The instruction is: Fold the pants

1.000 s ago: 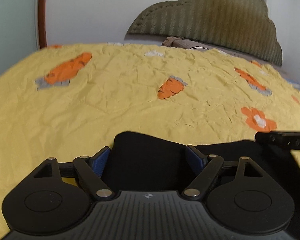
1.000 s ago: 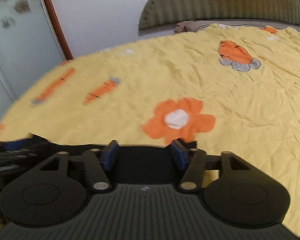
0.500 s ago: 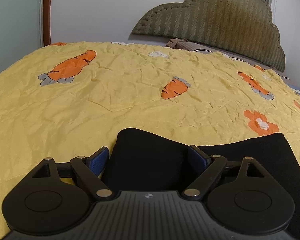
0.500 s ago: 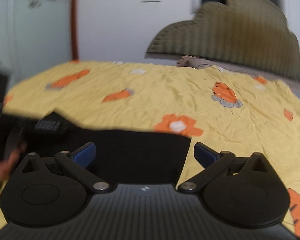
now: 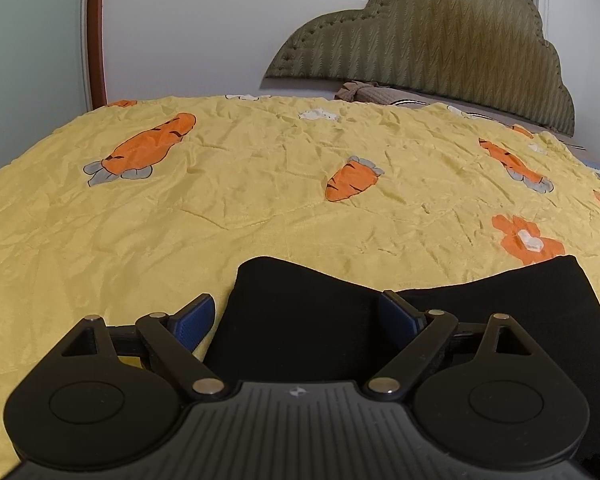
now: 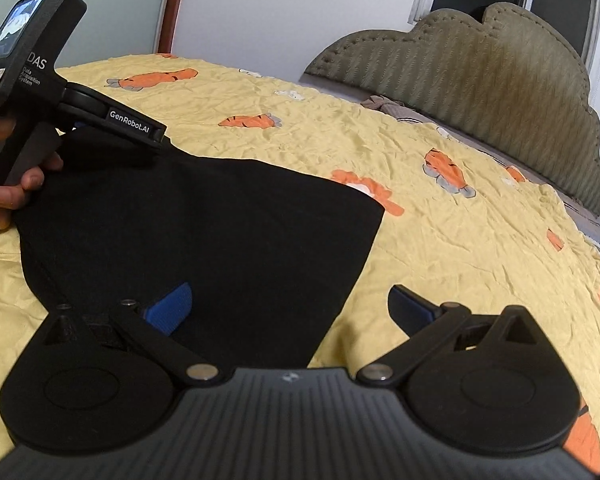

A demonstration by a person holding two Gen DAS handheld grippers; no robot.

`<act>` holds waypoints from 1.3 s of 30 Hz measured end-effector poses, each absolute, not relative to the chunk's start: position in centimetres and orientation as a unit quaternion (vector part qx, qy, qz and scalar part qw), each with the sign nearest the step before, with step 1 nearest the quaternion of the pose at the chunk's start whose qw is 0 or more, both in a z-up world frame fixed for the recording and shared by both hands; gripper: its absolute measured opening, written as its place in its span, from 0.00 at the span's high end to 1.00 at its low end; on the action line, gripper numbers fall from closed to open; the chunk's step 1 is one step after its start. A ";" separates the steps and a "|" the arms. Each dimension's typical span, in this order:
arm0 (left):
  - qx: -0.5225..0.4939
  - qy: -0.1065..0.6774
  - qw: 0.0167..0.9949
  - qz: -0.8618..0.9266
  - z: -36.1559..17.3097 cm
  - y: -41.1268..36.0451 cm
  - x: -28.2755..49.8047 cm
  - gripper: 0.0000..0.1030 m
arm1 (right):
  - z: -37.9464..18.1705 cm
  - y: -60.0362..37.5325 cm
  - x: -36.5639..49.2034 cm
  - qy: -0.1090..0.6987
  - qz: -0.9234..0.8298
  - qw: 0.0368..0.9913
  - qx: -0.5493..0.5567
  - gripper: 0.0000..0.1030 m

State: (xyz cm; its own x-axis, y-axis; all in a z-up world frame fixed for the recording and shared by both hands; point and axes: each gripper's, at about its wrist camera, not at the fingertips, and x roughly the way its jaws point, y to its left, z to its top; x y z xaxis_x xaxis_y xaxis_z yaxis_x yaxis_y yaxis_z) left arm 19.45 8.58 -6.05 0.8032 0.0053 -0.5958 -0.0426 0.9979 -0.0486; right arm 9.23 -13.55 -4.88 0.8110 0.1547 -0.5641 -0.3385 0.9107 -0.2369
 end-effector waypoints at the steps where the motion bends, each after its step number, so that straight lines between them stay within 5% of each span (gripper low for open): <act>1: -0.029 0.313 0.949 0.013 -6.0 8.6 19.4 0.13 | -4.9 -13.6 9.1 0.278 0.131 0.938 -0.163 0.00; 17: -0.011 0.300 0.954 0.025 -6.1 8.1 19.1 0.13 | -3.6 -12.3 7.0 0.248 0.102 0.940 -0.210 0.00; 39: 0.001 0.269 0.963 0.034 -6.1 7.8 18.1 0.13 | -6.1 -12.3 7.5 0.246 0.157 0.951 -0.103 0.00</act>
